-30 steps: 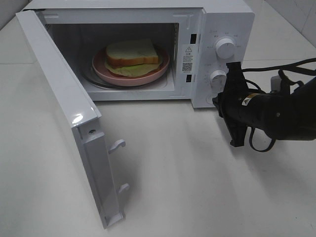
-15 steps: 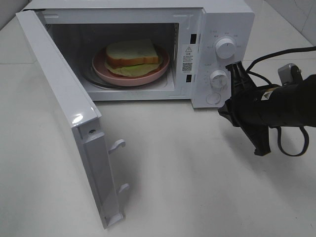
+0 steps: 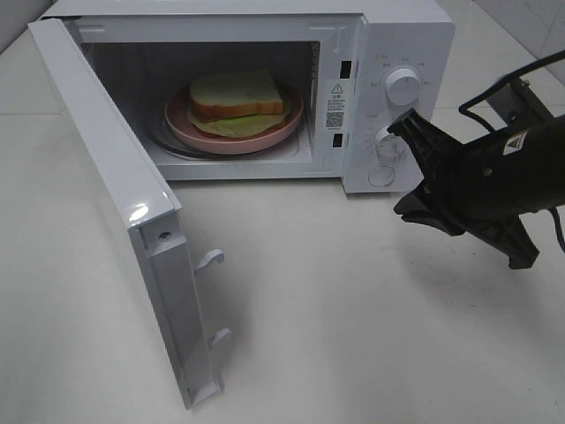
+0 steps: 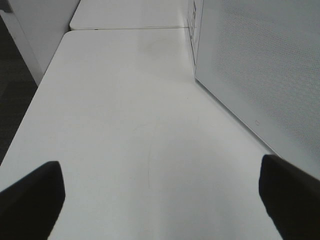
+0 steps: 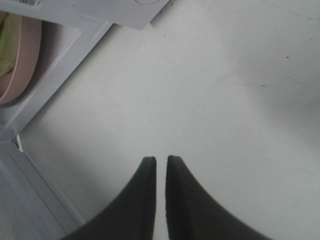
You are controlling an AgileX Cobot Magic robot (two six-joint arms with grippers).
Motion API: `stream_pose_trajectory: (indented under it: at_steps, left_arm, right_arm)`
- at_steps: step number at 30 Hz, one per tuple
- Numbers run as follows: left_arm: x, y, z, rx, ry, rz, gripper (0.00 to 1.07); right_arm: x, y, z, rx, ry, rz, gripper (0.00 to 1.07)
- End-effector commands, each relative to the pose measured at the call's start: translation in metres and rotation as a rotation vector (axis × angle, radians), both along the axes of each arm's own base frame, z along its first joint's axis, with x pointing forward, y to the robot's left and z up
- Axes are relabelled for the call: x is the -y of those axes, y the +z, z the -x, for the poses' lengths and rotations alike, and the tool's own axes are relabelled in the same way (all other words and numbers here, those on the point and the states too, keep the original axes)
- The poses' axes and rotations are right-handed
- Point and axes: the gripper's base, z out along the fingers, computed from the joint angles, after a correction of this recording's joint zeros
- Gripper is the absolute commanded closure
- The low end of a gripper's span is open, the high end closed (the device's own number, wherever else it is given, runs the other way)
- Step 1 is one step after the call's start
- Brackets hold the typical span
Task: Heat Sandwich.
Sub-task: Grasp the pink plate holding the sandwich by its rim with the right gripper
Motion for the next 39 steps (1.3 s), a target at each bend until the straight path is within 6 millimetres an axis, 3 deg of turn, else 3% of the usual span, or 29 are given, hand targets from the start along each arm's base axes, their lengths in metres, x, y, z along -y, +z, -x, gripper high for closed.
stream_pose_trajectory:
  at_steps: [1,9,21,39]
  left_arm:
    - [0.000,0.000,0.003,0.030,-0.003,0.004,0.07]
    - [0.000,0.000,0.003,0.030,-0.003,0.004,0.07]
    - [0.000,0.000,0.003,0.030,-0.003,0.004,0.07]
    - [0.000,0.000,0.003,0.030,-0.003,0.004,0.07]
  right_arm:
    - [-0.003,0.011,-0.001,-0.006,0.112,0.056,0.93]
    - [-0.009,0.030,-0.003,-0.029,0.392,0.191,0.92]
    - [-0.004,0.038,0.001,-0.022,0.788,0.439,0.89]
    - [-0.004,0.043,-0.001,0.319,1.612,0.824,0.83]
